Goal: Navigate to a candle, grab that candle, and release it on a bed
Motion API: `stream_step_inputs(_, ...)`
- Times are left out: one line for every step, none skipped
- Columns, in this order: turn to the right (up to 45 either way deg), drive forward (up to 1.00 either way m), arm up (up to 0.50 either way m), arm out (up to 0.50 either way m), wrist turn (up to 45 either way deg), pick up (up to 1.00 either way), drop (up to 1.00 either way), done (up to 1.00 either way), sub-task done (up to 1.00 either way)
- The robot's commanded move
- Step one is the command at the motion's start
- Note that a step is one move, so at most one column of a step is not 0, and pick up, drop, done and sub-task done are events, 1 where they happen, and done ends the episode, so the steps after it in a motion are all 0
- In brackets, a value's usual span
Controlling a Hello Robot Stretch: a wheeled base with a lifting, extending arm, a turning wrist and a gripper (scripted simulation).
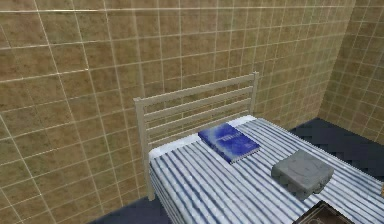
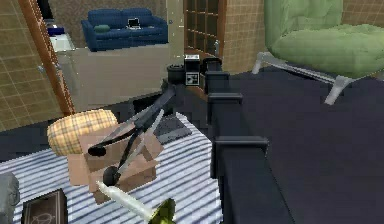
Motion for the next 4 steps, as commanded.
stream_step_inputs(0.0,0.0,0.0,0.0,39.0,0.0,0.0,0.0,0.0)
stream_step_inputs(0.0,0.0,-0.22,0.0,0.0,0.0,0.0,0.0,0.0)
stream_step_inputs(0.0,0.0,-0.32,0.0,0.0,0.0,0.0,0.0,0.0)
stream_step_inputs(0.0,0.0,0.0,0.0,0.0,0.0,1.0,0.0,0.0)
